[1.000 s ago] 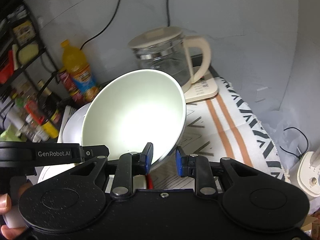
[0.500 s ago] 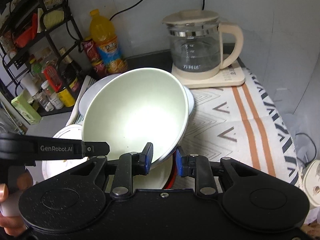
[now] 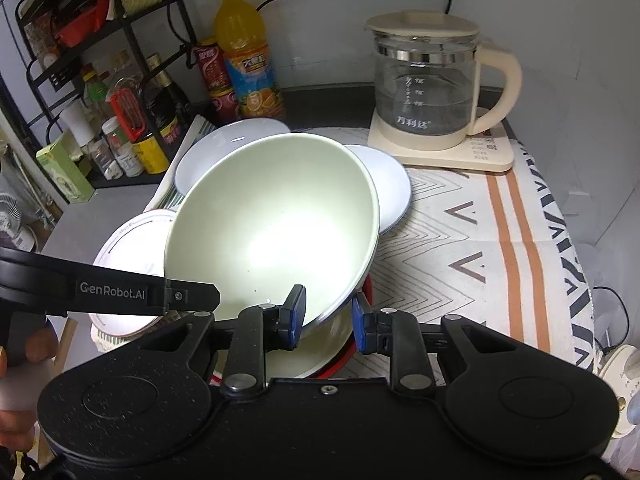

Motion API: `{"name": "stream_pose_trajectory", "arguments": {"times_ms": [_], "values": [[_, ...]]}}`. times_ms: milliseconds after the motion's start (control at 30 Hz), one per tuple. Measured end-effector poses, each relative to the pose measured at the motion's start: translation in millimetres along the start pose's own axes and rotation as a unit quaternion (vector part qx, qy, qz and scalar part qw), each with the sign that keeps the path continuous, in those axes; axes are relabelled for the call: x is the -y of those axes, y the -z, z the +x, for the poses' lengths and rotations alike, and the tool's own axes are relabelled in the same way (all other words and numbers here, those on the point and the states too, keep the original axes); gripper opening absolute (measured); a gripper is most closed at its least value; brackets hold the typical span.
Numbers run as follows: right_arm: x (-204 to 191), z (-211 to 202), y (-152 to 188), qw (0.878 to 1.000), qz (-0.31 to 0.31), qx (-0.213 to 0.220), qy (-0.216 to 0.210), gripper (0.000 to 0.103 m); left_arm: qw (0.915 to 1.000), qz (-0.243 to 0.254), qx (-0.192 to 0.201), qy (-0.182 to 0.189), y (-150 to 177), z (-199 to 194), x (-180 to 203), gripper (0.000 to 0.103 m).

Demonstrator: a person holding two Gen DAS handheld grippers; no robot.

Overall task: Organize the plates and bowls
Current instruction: 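Lift the smaller green bowl and carry it over the bowl stack, then lower the smaller green bowl onto the stack and open both grippers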

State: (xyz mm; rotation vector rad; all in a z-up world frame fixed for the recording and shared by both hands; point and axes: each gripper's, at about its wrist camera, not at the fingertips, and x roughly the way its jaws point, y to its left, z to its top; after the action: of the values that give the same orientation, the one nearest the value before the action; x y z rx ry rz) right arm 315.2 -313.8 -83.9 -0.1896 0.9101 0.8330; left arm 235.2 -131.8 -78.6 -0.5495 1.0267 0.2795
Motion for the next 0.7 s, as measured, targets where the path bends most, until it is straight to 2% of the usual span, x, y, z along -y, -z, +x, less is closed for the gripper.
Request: {"name": "stream_pose_trajectory", "arguments": {"times_ms": [100, 467, 700], "values": [[-2.5, 3.6, 2.6, 1.000, -0.009, -0.008, -0.005, 0.025, 1.0000, -0.005, -0.007, -0.004, 3.7, 1.6, -3.9, 0.020], [4.8, 24.4, 10.4, 0.999, 0.021, -0.031, -0.015, 0.021, 0.9992, -0.027, -0.030, -0.002, 9.1, 10.5, -13.3, 0.020], [4.6, 32.1, 10.4, 0.999, 0.021, -0.031, -0.003, 0.017, 0.9988, -0.031, -0.038, 0.000, 9.7, 9.9, -13.3, 0.022]]}}
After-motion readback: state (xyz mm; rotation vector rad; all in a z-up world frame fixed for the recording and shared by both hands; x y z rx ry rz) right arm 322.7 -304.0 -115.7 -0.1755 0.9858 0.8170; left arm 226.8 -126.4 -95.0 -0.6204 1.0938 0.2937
